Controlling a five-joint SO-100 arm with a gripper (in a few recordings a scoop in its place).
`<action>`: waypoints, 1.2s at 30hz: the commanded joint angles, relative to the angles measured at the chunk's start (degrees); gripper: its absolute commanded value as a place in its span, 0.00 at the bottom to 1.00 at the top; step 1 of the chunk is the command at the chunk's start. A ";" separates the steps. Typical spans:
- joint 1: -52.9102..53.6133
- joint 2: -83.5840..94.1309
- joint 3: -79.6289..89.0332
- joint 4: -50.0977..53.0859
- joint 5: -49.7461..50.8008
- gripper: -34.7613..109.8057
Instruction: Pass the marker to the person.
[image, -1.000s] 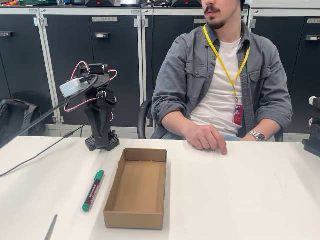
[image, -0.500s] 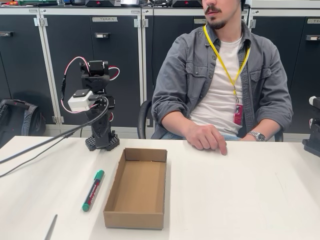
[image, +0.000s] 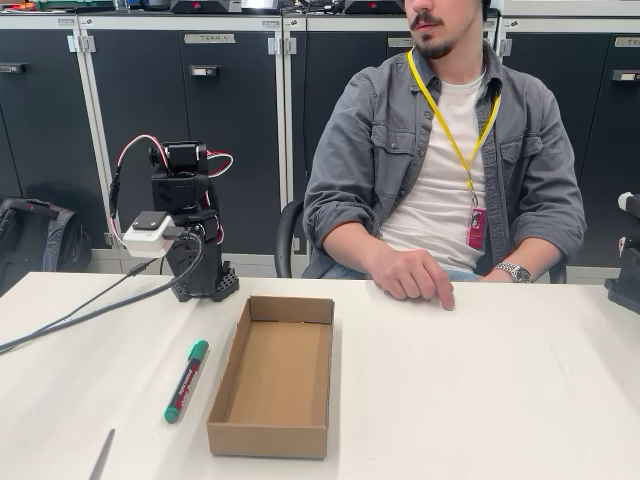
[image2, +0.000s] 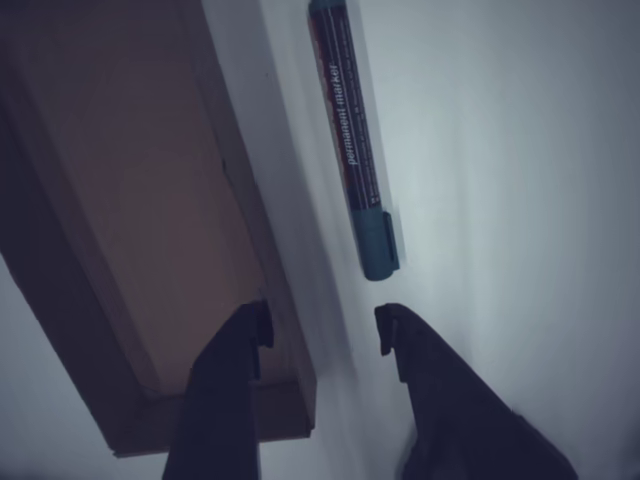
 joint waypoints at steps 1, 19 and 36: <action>0.35 -0.18 0.35 -0.79 -0.26 0.41; 3.43 -10.55 3.08 -6.59 0.09 0.41; 7.56 -23.64 -1.58 -10.28 -0.09 0.42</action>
